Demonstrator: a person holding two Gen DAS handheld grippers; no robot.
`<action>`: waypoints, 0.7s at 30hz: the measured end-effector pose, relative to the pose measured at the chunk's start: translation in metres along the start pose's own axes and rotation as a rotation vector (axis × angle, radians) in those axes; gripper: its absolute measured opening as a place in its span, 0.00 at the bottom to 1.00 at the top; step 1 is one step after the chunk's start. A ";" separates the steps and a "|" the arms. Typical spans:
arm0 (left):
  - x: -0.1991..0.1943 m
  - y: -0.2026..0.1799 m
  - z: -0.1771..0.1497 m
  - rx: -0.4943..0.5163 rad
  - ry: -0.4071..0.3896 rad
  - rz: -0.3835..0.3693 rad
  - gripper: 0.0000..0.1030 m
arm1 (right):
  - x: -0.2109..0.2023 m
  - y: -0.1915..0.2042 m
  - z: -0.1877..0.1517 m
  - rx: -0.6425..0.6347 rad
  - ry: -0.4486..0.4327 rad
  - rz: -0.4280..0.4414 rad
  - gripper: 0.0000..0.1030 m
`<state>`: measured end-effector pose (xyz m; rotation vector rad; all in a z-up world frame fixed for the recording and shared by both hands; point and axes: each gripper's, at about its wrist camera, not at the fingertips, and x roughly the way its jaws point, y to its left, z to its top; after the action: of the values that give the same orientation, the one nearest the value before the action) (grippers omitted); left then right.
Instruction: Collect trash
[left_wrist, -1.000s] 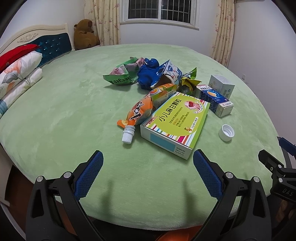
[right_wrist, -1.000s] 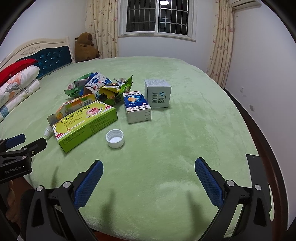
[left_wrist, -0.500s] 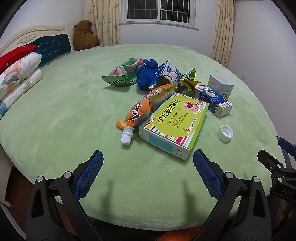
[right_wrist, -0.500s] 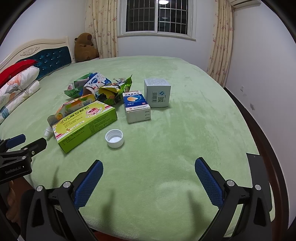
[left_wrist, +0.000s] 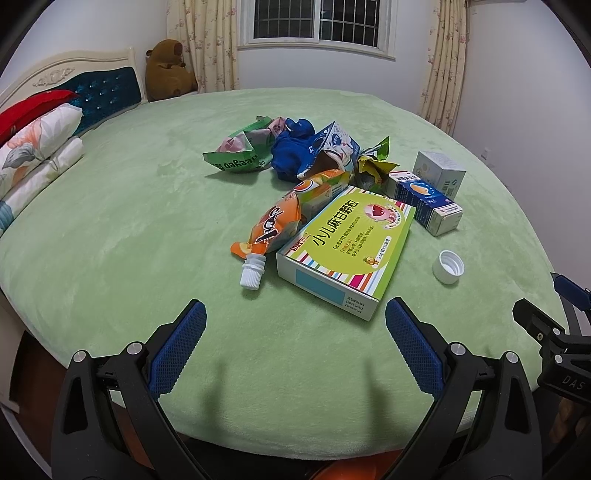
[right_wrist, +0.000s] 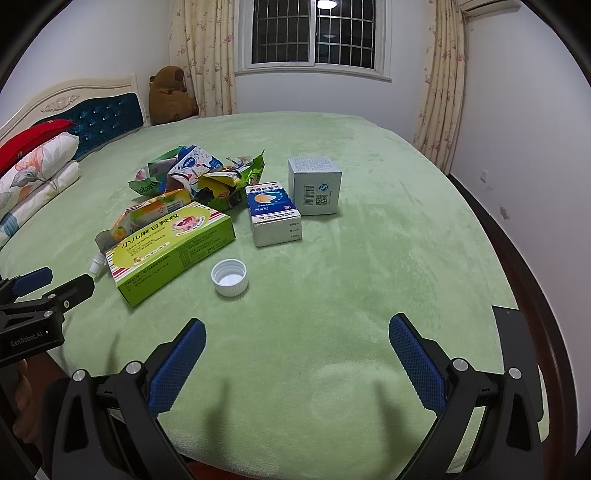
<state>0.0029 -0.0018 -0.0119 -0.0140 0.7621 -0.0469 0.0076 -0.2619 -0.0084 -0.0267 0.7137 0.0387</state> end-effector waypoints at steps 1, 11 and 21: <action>0.000 0.000 0.000 0.000 0.000 0.000 0.92 | 0.000 0.000 0.000 0.000 0.000 0.000 0.95; 0.000 0.000 0.001 0.000 0.000 -0.001 0.92 | 0.000 0.000 0.000 0.000 0.000 0.000 0.95; 0.000 -0.003 0.006 0.002 -0.003 -0.005 0.92 | 0.006 -0.002 0.009 -0.016 -0.011 0.008 0.95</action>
<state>0.0071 -0.0048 -0.0078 -0.0139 0.7591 -0.0520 0.0181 -0.2635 -0.0060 -0.0387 0.7025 0.0518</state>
